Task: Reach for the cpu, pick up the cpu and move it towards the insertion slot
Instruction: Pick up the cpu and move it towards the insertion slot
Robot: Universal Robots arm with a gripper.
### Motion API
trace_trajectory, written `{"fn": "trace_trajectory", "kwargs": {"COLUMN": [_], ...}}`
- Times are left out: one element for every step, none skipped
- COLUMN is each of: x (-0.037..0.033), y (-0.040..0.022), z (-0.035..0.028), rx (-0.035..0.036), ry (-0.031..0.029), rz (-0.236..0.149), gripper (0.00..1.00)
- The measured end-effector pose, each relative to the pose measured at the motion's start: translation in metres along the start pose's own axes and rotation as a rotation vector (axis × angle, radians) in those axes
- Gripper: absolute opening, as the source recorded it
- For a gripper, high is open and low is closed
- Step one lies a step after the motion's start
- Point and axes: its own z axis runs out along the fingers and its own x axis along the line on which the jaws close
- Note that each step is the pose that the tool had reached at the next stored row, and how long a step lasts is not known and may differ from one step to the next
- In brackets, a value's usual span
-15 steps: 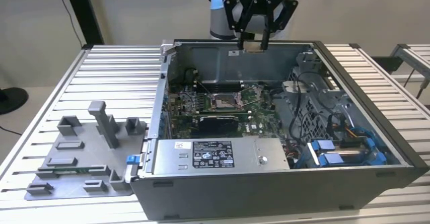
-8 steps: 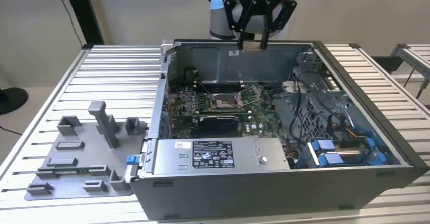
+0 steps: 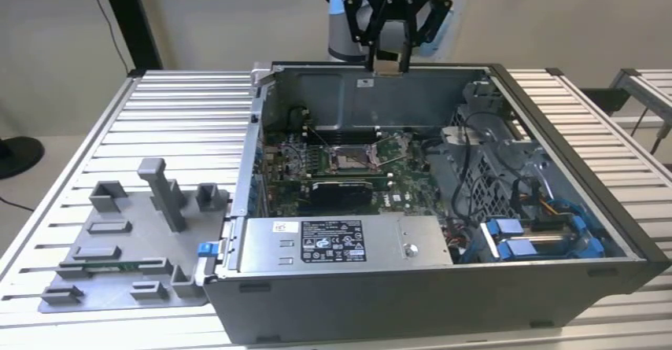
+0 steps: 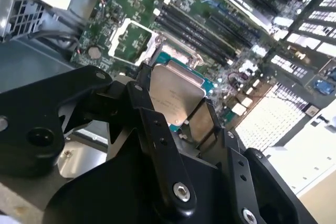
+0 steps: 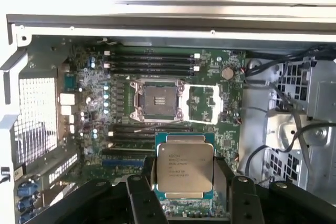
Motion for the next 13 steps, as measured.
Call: {"fn": "trace_trajectory", "kwargs": {"x": [0.0003,0.0005,0.0007,0.0008,0.001,0.0011,0.0012,0.0013,0.0013,0.0013,0.0013,0.0013,0.0013], "y": [0.004,0.0081,0.012,0.016,0.0198,0.0234,0.0268,0.03,0.0332,0.0362,0.0393,0.0418,0.0443], "z": [0.0006,0.0011,0.0016,0.002,0.0026,0.003,0.0034,0.0039,0.0043,0.0048,0.0052,0.0055,0.0059], "rx": [-0.0001,-0.0001,-0.0001,0.0001,-0.0001,0.0,-0.0001,-0.0001,0.0001,0.0,0.0,0.0,-0.0001], "ry": [0.0,0.0,0.0,0.0001,0.0,0.0,0.0,0.0,0.0001,0.0,0.0001,0.0003,0.0004], "rz": [0.0,0.0,0.0,0.0,0.0,0.0,0.0,0.0,0.0,0.0,0.0,0.0,0.0], "gripper": [0.0,0.0,0.0,0.0,0.0,0.0,0.0,0.0,0.0,0.0,0.0,0.0,0.0]}}
